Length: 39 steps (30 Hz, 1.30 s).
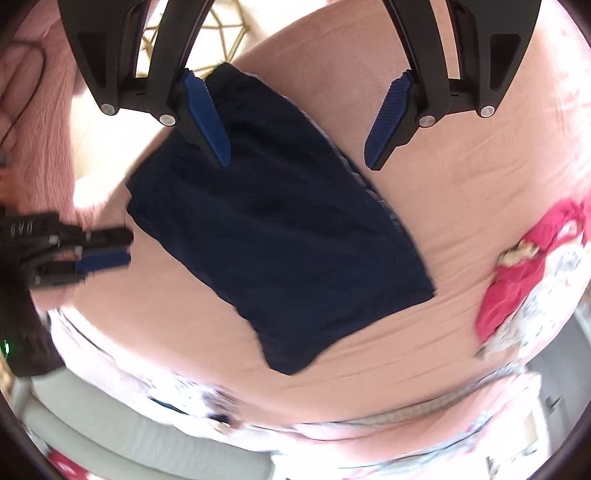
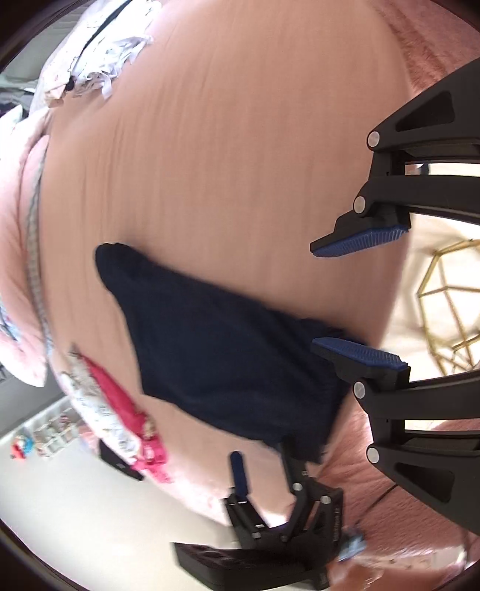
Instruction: Fold clothes
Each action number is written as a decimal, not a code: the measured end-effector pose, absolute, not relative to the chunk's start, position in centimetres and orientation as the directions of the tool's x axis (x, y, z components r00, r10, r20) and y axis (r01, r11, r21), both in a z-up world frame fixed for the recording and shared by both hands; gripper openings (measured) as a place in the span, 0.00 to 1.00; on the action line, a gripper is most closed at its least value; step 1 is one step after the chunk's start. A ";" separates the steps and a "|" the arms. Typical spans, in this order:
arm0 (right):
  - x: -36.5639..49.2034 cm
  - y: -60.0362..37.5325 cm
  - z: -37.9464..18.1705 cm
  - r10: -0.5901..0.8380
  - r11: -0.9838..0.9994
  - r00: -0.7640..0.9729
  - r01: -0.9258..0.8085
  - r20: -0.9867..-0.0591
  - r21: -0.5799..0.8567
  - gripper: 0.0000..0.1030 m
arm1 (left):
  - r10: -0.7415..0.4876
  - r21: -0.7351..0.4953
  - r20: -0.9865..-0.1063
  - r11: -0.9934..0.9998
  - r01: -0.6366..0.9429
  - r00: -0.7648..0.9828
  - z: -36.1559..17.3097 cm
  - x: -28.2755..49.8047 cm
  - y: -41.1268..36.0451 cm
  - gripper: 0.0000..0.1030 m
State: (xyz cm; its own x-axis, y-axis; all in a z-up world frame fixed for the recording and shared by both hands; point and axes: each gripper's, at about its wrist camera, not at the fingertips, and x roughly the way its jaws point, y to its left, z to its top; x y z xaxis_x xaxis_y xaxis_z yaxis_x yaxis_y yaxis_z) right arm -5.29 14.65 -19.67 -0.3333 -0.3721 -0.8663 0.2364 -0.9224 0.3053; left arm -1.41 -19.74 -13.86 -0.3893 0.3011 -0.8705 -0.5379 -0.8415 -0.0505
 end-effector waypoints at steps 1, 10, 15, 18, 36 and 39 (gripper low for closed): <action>-5.6 14.4 -20.0 -0.381 -0.918 -0.321 0.239 -0.867 0.315 0.44 | 0.302 -0.068 -0.871 -0.855 -0.514 -0.388 -14.1 -1.8 -20.0 0.72; -3.9 14.9 -20.4 -0.364 -0.920 -0.307 0.268 -0.879 0.287 0.44 | 0.235 -0.149 -0.919 -0.950 -0.274 -0.315 -16.3 -3.9 -21.0 0.72; -3.5 14.6 -20.3 -0.420 -0.899 -0.316 0.274 -0.851 0.342 0.44 | 0.372 -0.337 -0.874 -0.927 -0.163 -0.314 -15.9 -3.5 -21.5 0.72; -4.2 13.8 -21.0 -0.450 -0.887 -0.286 0.256 -0.846 0.386 0.44 | 0.398 -0.379 -0.871 -0.917 -0.123 -0.288 -16.2 -2.8 -20.9 0.72; -5.3 12.6 -23.3 -0.493 -0.869 -0.250 0.201 -0.834 0.453 0.41 | 0.422 -0.452 -0.835 -0.892 0.003 -0.352 -18.7 -1.2 -19.1 0.47; -5.1 12.4 -23.4 -0.480 -0.874 -0.254 0.219 -0.840 0.433 0.40 | 0.388 -0.425 -0.849 -0.905 0.028 -0.358 -19.0 -0.9 -19.7 0.29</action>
State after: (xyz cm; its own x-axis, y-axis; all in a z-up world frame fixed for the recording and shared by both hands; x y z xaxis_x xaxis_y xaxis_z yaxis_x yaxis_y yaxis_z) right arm -5.11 12.41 -23.41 -0.2540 -0.4798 -0.8398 0.2186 -0.8743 0.4334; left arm -0.88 -19.71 -18.97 -0.3584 0.3881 -0.8491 0.0282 -0.9046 -0.4254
